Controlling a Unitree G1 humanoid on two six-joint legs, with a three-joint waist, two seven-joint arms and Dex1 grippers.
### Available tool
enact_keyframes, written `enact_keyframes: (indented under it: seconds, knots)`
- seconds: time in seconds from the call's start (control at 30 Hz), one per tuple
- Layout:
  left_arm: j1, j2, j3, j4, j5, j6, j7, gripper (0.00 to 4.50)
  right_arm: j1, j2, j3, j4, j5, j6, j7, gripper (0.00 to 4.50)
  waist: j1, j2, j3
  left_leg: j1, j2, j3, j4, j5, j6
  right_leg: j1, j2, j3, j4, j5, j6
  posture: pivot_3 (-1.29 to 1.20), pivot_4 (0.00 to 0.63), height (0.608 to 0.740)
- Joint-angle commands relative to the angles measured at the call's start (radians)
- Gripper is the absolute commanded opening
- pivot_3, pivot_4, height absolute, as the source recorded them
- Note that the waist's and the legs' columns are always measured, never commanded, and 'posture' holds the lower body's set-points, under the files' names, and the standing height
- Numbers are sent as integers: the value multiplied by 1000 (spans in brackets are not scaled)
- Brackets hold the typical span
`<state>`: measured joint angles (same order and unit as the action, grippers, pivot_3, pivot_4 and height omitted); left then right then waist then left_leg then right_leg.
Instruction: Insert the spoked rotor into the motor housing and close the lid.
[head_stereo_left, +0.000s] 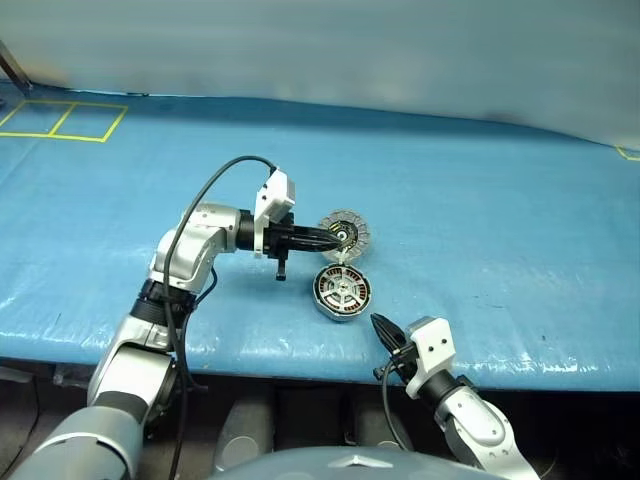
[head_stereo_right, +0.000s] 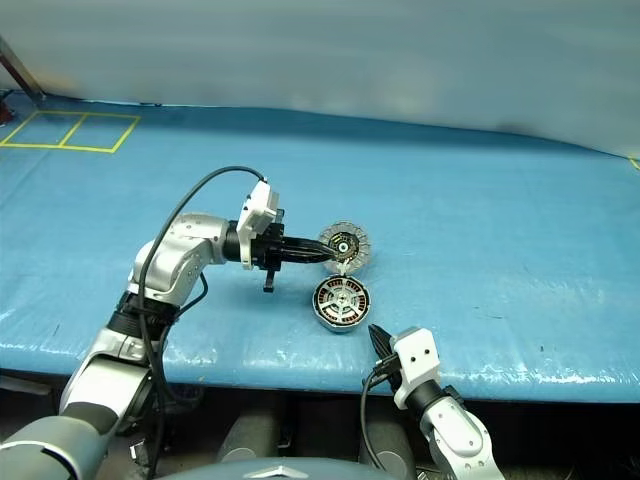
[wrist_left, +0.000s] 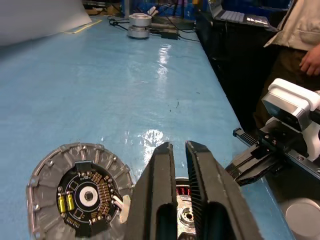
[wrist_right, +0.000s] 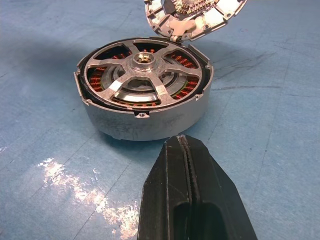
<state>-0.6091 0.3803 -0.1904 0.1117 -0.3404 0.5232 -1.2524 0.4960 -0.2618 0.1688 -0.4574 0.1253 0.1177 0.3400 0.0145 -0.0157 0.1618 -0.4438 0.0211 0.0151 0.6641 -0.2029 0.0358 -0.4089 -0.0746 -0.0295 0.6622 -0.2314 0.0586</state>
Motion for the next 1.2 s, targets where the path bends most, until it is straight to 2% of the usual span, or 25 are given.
enact_keyframes:
  seconds: [0.03,0.27,0.4,0.57,0.63,0.77,0.87,1.03,1.2]
  knots:
    - [29,8,-7,-80,-17,13,30,13,-4,2,0,-40,7,0,-1,0,1,0,0,0,0,0,0,0,0,0,0,0,0,0,0,0,150,740]
    - [128,46,-13,-119,17,-49,88,13,7,10,-2,-52,7,-3,-10,0,-1,0,0,2,1,2,-1,0,0,0,0,1,0,1,-1,0,150,740]
    - [177,0,67,-144,-42,-68,174,13,-21,35,-19,-109,23,39,-49,0,1,1,0,2,2,3,-1,0,0,-2,0,1,0,1,-2,0,150,740]
    - [300,-22,133,-201,-39,-139,282,13,-92,58,40,-228,19,204,-85,0,-5,1,-1,5,2,5,-1,0,0,-2,-2,1,-1,2,-2,0,150,740]
    - [361,-23,148,-230,-37,-177,308,13,-131,62,71,-262,12,278,-97,0,-6,2,-2,7,3,7,-4,0,0,-1,-2,2,-1,5,-8,0,150,740]
    - [477,-46,188,-269,-32,-299,368,13,-246,93,117,-281,4,484,-147,0,-2,2,-2,8,5,7,-4,0,-1,-2,-1,1,-2,5,-9,0,150,740]
    - [520,-51,201,-274,-29,-308,417,13,-333,135,141,-263,-33,615,-215,0,1,1,-2,8,5,8,-3,-1,-1,-2,-3,1,-2,6,-9,0,150,740]
    - [563,-54,211,-284,-60,-291,458,13,-430,189,188,-236,-59,723,-263,0,-2,1,-3,7,5,9,-3,-1,-2,-3,-3,0,-2,5,-9,0,150,740]
    - [583,-41,194,-291,-53,-303,463,13,-456,214,192,-218,-57,763,-277,0,-2,1,-3,7,5,9,-6,-1,-2,-4,-2,0,-3,6,-10,0,150,740]
